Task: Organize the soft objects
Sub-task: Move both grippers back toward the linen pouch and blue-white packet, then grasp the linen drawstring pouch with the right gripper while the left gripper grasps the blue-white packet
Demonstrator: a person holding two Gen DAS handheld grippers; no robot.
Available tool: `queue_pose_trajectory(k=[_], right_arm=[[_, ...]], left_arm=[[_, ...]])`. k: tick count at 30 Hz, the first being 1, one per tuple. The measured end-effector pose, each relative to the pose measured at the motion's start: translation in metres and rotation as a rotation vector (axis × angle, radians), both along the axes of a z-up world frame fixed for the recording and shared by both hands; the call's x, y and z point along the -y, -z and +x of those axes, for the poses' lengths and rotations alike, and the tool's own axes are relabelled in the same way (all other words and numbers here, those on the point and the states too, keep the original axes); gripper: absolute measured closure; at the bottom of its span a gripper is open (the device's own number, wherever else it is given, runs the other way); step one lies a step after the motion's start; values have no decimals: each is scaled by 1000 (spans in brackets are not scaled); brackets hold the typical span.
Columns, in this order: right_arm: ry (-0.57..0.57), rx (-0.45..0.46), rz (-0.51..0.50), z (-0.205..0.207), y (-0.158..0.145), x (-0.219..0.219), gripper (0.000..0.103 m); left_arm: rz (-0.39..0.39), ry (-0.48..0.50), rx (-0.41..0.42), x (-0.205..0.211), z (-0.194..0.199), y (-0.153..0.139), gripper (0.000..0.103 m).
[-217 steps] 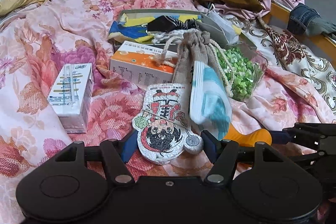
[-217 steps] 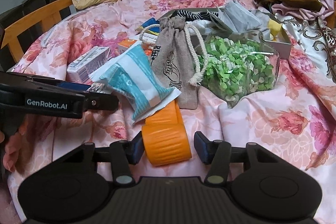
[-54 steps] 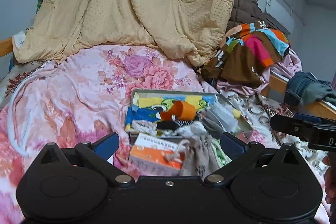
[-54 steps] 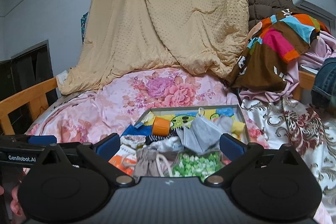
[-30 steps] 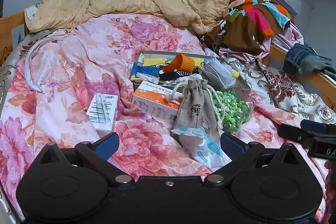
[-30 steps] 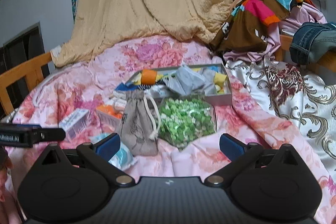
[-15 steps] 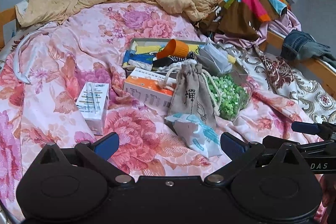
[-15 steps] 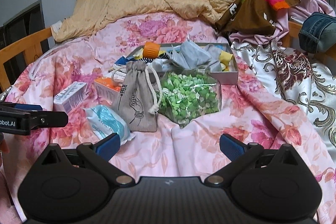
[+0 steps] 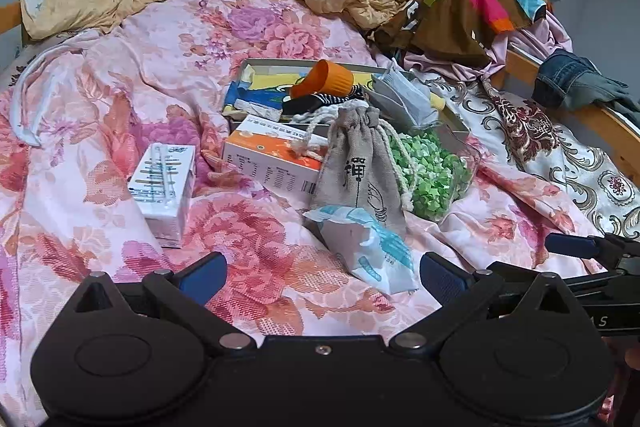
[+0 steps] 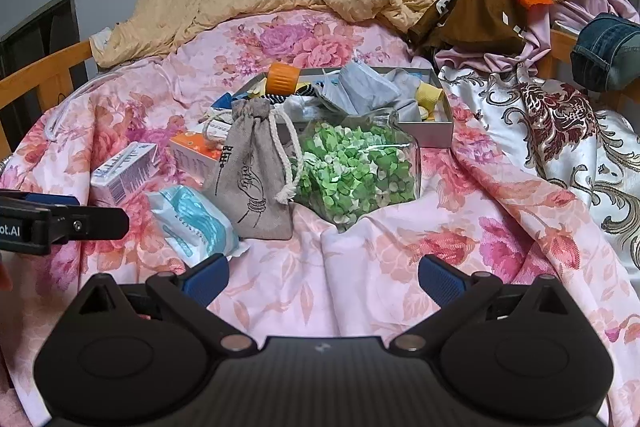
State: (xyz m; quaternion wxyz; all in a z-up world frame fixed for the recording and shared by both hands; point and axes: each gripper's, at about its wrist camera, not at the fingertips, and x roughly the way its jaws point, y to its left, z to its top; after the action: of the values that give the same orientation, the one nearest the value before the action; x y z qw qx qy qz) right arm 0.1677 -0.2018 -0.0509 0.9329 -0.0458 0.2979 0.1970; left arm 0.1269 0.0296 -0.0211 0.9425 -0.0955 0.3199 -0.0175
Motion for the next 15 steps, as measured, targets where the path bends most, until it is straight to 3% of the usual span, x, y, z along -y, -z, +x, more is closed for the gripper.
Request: queue_pose_trajectory(k=[6, 11, 15], right_arm=[[20, 13, -1, 3, 2, 0, 0], [49, 73, 0, 13, -1, 5, 0], [13, 112, 56, 35, -7, 7, 0]], left_arm=[[-48, 12, -1, 2, 10, 4, 1], [-100, 49, 25, 5, 22, 8, 1], [-106, 90, 45, 10, 33, 13, 2]])
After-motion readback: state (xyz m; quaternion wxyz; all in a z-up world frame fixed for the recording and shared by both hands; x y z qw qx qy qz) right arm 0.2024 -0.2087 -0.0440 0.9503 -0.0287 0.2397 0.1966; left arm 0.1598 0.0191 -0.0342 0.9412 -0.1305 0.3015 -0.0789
